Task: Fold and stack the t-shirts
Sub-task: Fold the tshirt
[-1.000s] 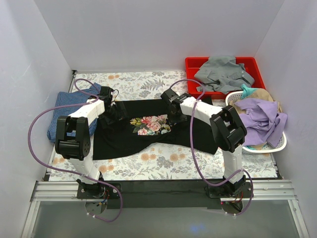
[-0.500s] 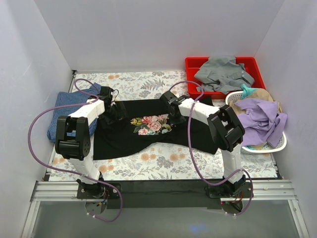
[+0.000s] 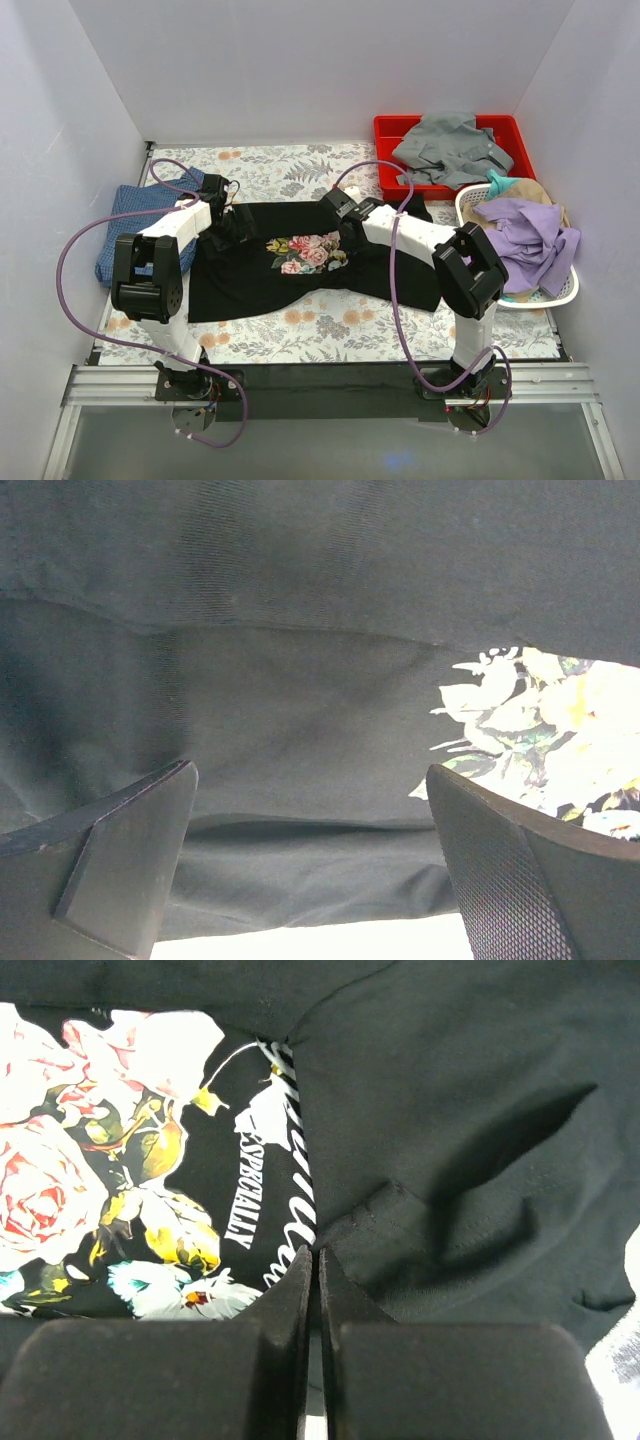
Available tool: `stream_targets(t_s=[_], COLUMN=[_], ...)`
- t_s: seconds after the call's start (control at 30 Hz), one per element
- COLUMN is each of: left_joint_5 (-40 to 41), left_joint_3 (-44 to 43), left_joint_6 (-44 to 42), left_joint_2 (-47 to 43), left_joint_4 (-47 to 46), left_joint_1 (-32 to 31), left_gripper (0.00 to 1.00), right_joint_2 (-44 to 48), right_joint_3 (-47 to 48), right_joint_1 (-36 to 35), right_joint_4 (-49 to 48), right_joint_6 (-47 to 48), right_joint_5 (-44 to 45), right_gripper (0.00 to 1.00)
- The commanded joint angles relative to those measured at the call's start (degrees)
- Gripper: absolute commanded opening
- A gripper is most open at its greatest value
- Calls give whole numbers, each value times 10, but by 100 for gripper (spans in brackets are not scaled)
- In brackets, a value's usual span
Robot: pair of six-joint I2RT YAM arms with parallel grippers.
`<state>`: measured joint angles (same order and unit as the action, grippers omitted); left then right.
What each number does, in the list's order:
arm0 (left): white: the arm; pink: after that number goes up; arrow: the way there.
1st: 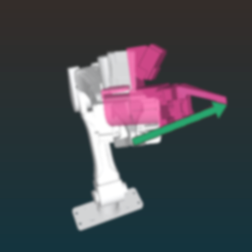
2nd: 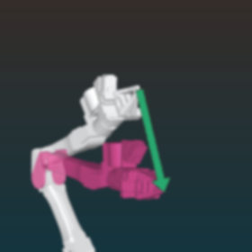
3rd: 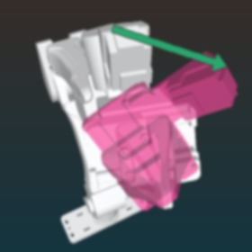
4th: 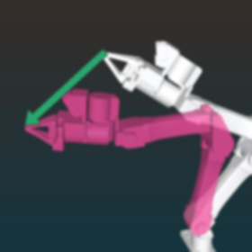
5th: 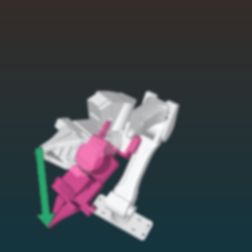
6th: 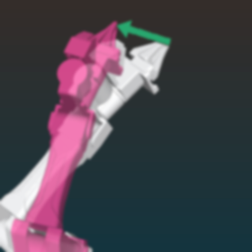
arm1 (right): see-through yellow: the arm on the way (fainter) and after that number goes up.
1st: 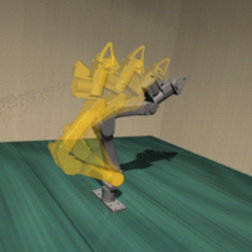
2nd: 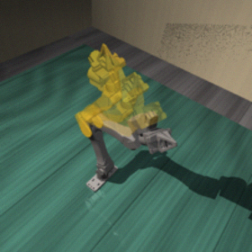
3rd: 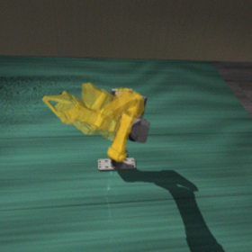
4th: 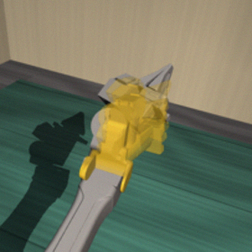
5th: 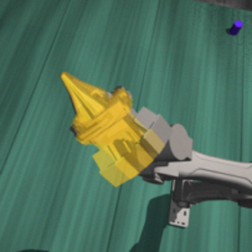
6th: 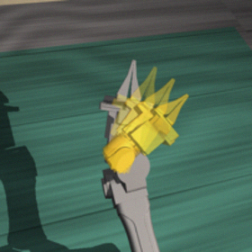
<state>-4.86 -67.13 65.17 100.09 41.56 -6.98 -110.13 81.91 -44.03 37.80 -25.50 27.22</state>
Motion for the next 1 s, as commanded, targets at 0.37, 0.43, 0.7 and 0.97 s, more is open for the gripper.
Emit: stream_targets(t_s=[0.37,0.43,0.7,0.97], left_joint_5=[9,9,12,8], left_joint_3=[-12,-12,-12,-12], left_joint_6=[-8,-9,-8,-8], left_joint_2=[9,9,7,9], left_joint_4=[4,4,5,4], left_joint_1=[-2,-2,-2,-2], left_gripper=[98,98,98,98], right_joint_2=[-16,-26,-34,40], right_joint_3=[2,6,20,11], right_joint_1=[-9,-10,-10,-11], right_joint_4=[22,20,18,18], right_joint_6=[-12,-11,-7,4], right_joint_5=[34,39,57,114], right_gripper=[34,35,1,11])
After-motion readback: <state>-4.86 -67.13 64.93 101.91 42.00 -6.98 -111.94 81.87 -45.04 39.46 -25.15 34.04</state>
